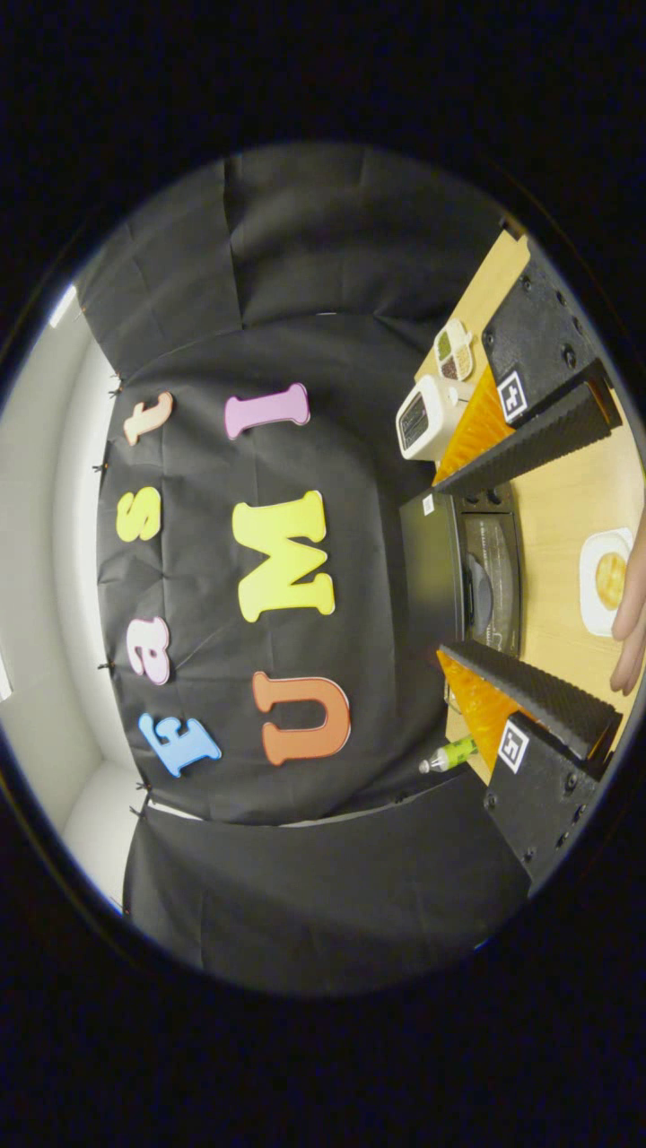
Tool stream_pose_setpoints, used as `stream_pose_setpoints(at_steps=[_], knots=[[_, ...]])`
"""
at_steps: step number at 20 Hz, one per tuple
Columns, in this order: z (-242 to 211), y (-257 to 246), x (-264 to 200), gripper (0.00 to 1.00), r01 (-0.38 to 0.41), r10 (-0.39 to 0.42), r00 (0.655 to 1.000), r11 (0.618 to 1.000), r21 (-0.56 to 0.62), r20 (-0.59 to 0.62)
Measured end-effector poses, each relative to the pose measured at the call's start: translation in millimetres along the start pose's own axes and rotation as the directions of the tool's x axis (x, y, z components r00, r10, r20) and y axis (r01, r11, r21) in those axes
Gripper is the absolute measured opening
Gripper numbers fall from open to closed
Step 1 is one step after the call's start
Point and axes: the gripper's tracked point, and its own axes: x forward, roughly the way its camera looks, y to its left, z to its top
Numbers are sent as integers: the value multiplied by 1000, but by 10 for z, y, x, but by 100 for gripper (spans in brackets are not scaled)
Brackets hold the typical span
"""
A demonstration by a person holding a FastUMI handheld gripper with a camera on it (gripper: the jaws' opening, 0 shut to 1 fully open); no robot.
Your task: Open the toaster oven, put the food inside, and close the toaster oven door.
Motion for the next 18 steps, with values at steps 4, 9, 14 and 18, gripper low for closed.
stream_pose_setpoints(at_steps=[4, 9, 14, 18], knots=[[-145, -45, 613, 100, -30, 31, 999, 999, 21, -45], [-406, -65, 1258, 100, -10, 8, 995, 1000, -18, -104], [-686, 30, 1739, 100, 5, -17, 988, 997, -82, -152], [-831, 196, 2045, 100, 8, -32, 986, 989, -145, -161]])
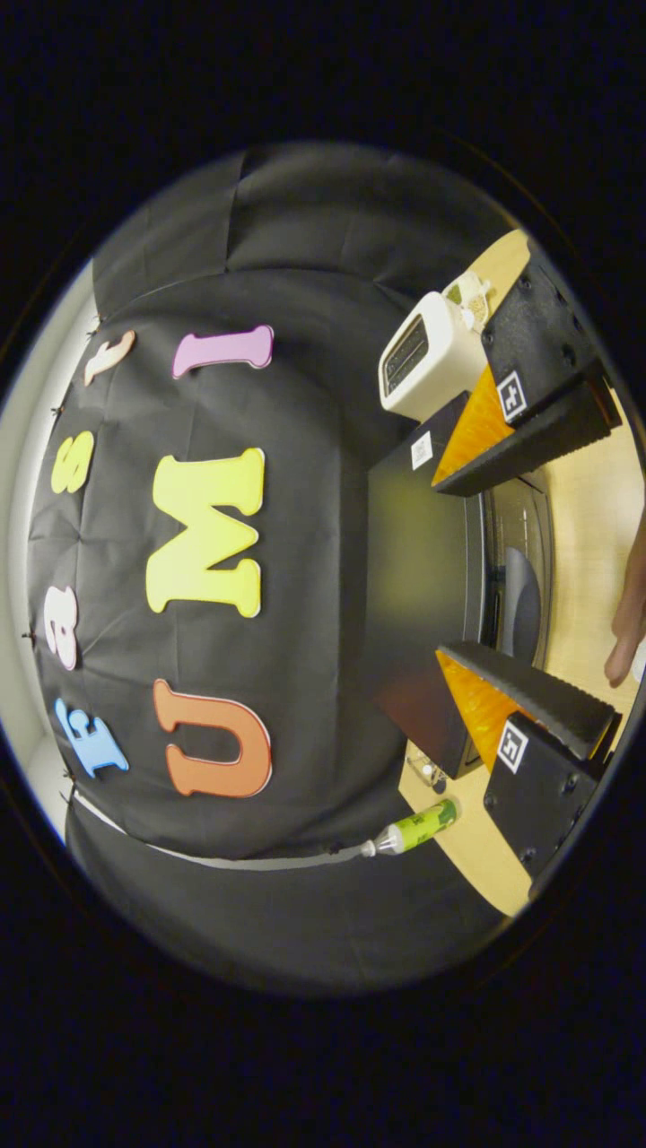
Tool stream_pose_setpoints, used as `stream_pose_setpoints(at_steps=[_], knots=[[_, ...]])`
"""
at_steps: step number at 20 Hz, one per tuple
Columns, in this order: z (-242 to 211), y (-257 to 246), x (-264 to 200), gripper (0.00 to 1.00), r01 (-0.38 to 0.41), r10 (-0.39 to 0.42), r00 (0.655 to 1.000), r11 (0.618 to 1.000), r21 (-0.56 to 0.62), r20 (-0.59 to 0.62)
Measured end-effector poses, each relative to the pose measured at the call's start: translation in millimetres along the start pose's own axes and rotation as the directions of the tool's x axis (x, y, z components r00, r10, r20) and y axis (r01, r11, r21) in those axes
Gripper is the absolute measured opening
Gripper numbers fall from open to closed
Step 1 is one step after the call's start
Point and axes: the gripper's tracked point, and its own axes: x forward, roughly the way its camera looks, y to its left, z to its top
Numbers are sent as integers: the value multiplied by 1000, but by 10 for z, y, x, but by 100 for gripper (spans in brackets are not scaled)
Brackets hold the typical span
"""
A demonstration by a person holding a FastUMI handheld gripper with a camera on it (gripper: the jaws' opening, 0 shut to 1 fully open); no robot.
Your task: Open the toaster oven, put the food inside, and close the toaster oven door.
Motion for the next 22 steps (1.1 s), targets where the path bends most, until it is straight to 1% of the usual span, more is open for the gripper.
stream_pose_setpoints(at_steps=[2, 6, 8, 14, 17, 20, 21, 22], knots=[[-109, 115, 127, 100, -6, 5, 999, 1000, -23, -33], [-219, 242, 292, 100, 11, -14, 999, 999, -41, -53], [-195, 244, 337, 100, 19, -20, 999, 1000, -24, -33], [-246, 253, 324, 100, 9, -7, 999, 999, 42, -44], [-259, 239, 311, 100, 8, -6, 999, 999, 47, -54], [-329, 258, 261, 100, 6, -2, 995, 999, 40, -104], [-512, 280, 221, 100, 3, 5, 979, 999, 37, -204], [-437, 267, 215, 100, 10, -6, 991, 1000, 30, -134]])
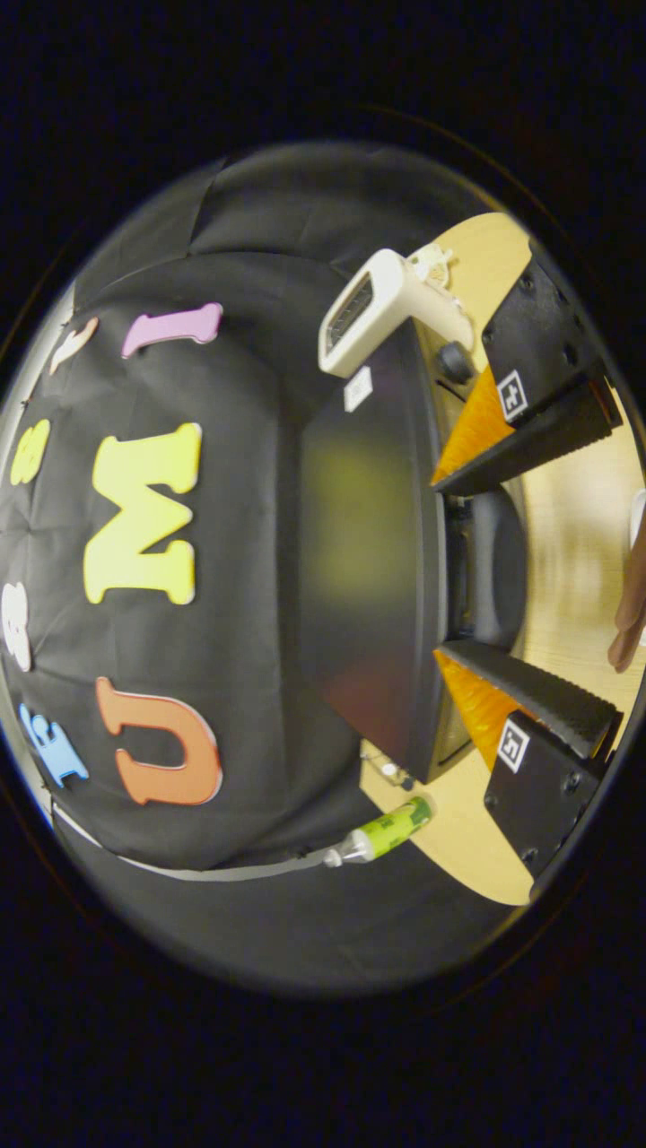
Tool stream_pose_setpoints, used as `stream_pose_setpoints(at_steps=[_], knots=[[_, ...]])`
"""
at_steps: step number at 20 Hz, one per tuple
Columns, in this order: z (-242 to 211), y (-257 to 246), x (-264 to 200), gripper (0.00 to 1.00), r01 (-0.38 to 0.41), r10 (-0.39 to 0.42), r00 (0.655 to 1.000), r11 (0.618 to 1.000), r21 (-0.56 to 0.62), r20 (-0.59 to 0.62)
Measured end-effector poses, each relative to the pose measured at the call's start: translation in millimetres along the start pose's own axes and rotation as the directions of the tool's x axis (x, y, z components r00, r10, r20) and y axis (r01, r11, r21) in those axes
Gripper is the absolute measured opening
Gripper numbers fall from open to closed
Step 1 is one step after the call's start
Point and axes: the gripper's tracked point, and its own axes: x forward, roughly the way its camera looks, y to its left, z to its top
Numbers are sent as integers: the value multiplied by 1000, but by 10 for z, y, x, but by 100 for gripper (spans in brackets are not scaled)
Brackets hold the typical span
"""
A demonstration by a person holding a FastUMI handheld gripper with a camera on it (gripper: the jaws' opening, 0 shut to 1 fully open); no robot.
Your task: Open the toaster oven, put the food inside, and close the toaster oven door.
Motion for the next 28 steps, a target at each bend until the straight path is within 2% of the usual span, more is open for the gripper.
stream_pose_setpoints(at_steps=[1, 4, 9, 18, 25, 28], knots=[[-10, -6, 13, 100, 2, -3, 1000, 1000, -22, -20], [-12, 17, 14, 100, -12, 12, 1000, 1000, 7, 9], [-106, 24, -141, 100, -4, 4, 999, 1000, -12, 38], [-651, 2, -557, 100, -30, 30, 999, 1000, -1, 31], [-1089, -15, -707, 100, -4, 1, 994, 1000, -29, -106], [-1338, -4, -751, 100, -1, -3, 975, 1000, -15, -221]])
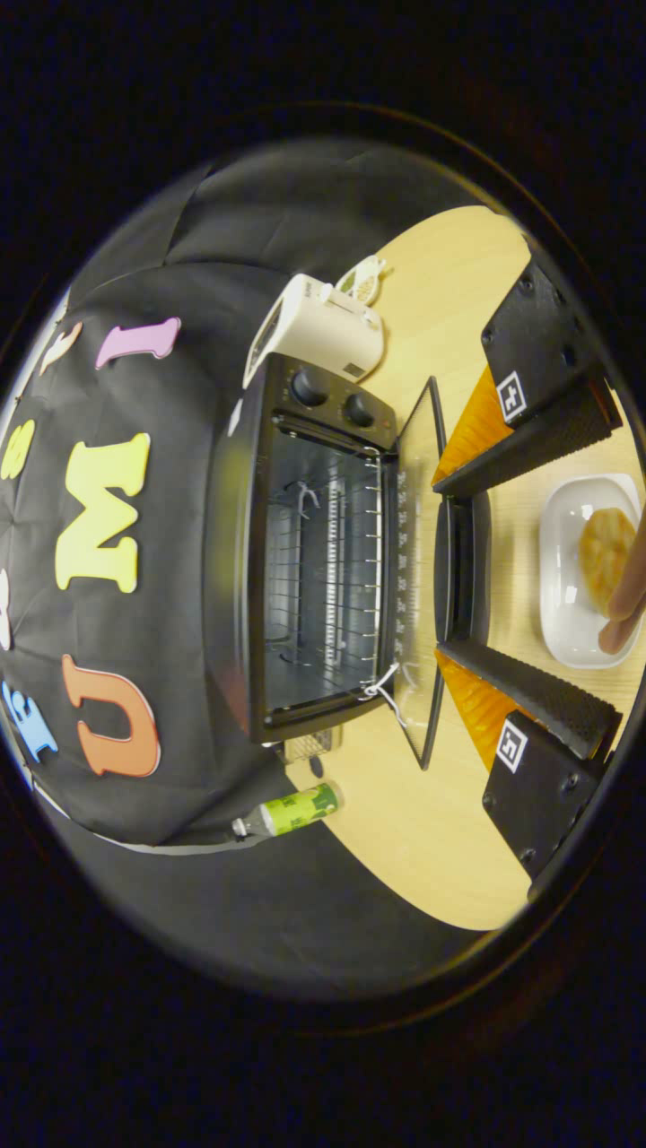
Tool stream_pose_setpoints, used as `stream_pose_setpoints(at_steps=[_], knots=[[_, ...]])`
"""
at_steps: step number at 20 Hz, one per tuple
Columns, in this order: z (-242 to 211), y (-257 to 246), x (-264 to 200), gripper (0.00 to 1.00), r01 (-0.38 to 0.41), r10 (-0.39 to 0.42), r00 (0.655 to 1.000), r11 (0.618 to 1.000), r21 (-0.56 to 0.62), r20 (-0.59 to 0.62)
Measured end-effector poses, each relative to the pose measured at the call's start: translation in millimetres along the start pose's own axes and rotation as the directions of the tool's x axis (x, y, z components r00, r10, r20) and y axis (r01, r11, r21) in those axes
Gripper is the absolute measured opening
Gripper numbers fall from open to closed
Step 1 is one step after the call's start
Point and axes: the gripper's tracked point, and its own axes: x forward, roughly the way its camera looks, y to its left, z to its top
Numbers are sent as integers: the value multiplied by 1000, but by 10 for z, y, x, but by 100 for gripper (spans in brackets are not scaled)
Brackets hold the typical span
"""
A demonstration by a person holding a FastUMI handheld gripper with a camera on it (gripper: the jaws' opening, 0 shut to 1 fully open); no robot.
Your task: Open the toaster oven, put the food inside, and close the toaster oven door.
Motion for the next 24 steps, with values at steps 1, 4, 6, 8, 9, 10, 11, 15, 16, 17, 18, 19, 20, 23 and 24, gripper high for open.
stream_pose_setpoints(at_steps=[1, 4, 6, 8, 9, 10, 11, 15, 16, 17, 18, 19, 20, 23, 24], knots=[[-62, 14, -2, 100, -1, 1, 999, 1000, 6, -35], [-100, -27, 2, 100, 0, 1, 999, 1000, 19, -42], [-185, -26, -14, 100, -10, 13, 997, 999, 41, -75], [-248, -31, -67, 100, -29, 35, 995, 997, 71, -92], [-293, -34, -108, 100, -36, 45, 994, 996, 82, -104], [-331, -33, -161, 100, -47, 57, 992, 995, 89, -116], [-366, -54, -223, 100, -53, 64, 991, 994, 97, -119], [-488, -137, -475, 100, -63, 71, 993, 994, 85, -97], [-525, -140, -537, 100, -69, 76, 993, 994, 83, -92], [-576, -129, -597, 100, -77, 84, 992, 994, 81, -90], [-636, -132, -647, 100, -81, 88, 992, 994, 77, -93], [-705, -133, -690, 100, -85, 93, 991, 993, 76, -100], [-766, -131, -727, 100, -94, 102, 989, 992, 79, -105], [-940, -92, -809, 100, -124, 135, 985, 987, 107, -105], [-975, -80, -828, 100, -130, 140, 985, 986, 105, -101]])
